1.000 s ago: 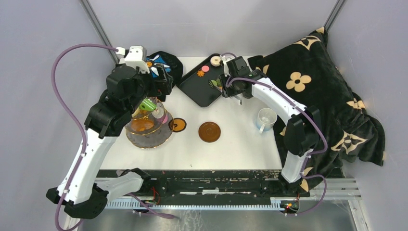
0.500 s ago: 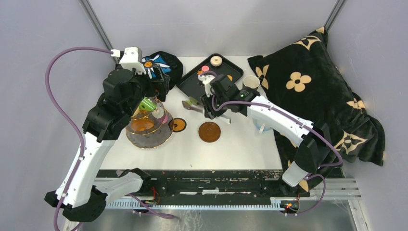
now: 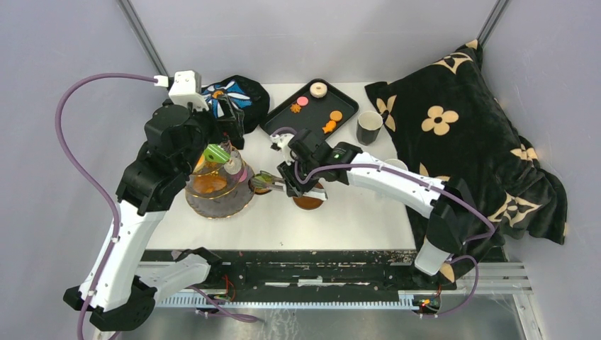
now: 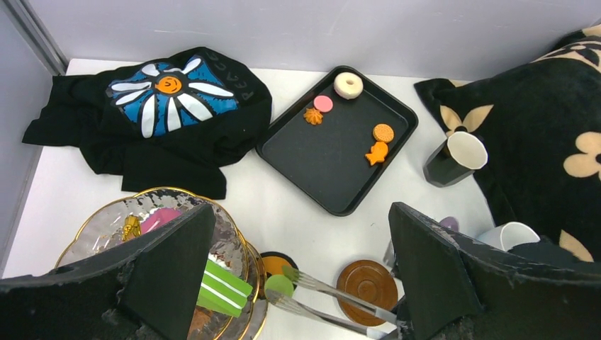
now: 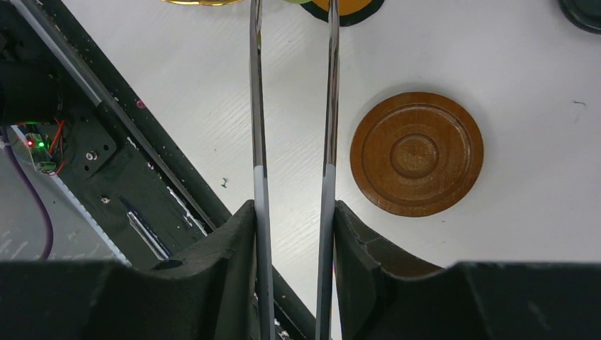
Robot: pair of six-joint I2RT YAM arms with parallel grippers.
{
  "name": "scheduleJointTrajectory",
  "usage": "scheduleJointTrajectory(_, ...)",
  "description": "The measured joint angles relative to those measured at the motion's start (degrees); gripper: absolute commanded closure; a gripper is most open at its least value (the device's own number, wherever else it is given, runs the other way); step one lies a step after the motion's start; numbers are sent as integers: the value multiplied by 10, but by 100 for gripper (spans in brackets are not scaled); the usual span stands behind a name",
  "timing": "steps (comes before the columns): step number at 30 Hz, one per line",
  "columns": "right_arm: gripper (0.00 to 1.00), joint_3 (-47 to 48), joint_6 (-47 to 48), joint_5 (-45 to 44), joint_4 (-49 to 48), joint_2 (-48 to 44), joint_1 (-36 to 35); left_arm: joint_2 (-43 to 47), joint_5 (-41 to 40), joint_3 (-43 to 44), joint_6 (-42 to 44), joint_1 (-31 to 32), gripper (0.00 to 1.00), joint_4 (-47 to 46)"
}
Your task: Serve the afternoon tea
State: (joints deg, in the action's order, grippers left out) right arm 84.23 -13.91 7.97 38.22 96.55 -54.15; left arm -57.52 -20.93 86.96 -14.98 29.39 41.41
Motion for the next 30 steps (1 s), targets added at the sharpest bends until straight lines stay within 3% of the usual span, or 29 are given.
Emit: scheduleJointTrajectory(30, 85, 92, 3, 15, 0, 114, -80, -7, 2, -2, -6, 0, 1, 0)
